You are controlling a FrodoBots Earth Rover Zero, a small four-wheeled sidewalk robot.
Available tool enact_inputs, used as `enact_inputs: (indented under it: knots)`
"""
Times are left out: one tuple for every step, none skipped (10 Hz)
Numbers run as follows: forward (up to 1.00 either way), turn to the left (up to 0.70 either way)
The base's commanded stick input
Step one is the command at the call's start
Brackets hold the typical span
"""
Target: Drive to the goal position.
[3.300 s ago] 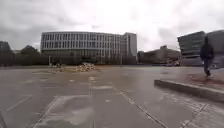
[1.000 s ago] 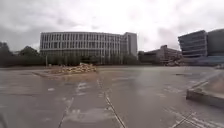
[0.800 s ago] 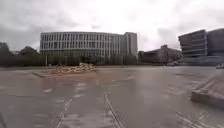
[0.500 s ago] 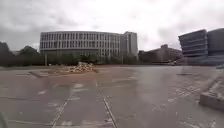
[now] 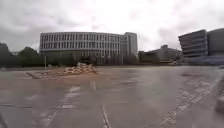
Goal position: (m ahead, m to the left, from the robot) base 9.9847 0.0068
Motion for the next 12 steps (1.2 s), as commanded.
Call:
enact_inputs:
  knots:
    - [0.7, 0.0]
    - [0.7, 0.0]
    - [0.7, 0.0]
    - [0.7, 0.0]
    - [0.7, 0.0]
    - [0.7, 0.0]
    - [0.7, 0.0]
    - [0.7, 0.0]
    - [0.7, 0.0]
    - [0.7, 0.0]
    - [0.7, 0.0]
    - [0.7, 0.0]
